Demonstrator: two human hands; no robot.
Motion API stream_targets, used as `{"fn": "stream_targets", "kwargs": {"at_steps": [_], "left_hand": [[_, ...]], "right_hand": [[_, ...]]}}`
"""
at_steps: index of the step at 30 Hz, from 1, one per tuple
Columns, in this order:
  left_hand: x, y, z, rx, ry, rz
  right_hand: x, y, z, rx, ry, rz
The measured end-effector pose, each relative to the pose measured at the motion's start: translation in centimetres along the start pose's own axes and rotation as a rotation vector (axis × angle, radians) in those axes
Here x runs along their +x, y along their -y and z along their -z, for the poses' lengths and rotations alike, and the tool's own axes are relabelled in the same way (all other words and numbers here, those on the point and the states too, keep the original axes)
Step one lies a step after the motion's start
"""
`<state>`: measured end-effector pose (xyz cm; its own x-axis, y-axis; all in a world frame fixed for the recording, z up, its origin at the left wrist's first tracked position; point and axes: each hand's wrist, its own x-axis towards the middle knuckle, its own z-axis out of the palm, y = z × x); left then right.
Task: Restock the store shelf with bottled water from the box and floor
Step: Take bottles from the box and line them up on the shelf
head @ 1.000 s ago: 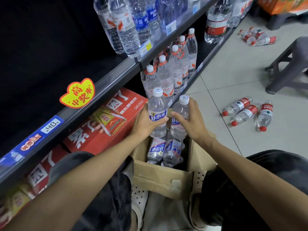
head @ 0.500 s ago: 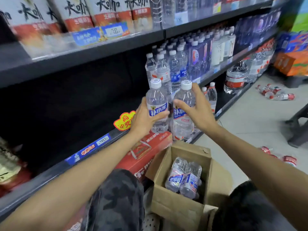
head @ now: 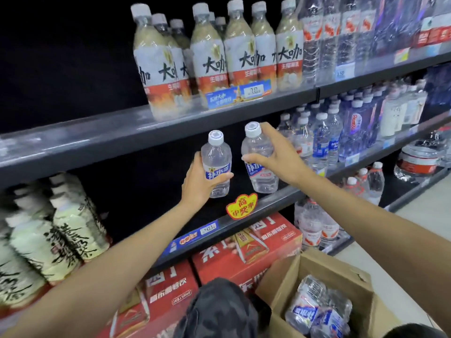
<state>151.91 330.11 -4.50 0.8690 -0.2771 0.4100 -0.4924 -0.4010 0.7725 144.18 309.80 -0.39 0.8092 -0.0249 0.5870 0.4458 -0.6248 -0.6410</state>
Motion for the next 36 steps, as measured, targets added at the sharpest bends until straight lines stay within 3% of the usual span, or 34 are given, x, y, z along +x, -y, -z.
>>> {"fn": "stream_targets", "kwargs": {"at_steps": [8, 14, 20, 31, 36], "left_hand": [[0.7, 7.5, 1.9, 0.01, -0.052, 0.137], [1.7, 11.8, 3.6, 0.019, -0.136, 0.287], [2.7, 15.2, 5.3, 0.032, -0.195, 0.385], [3.2, 18.3, 7.8, 0.022, -0.207, 0.356], [3.1, 17.0, 9.0, 0.053, -0.194, 0.184]], "right_hand": [[3.5, -1.4, -7.5, 0.011, 0.129, 0.052], [5.9, -3.6, -12.6, 0.099, 0.164, -0.078], [8.3, -4.5, -17.7, 0.118, 0.207, -0.088], [11.3, -4.6, -24.0, 0.196, 0.286, -0.16], [10.7, -5.0, -22.8, 0.097, 0.386, -0.075]]}}
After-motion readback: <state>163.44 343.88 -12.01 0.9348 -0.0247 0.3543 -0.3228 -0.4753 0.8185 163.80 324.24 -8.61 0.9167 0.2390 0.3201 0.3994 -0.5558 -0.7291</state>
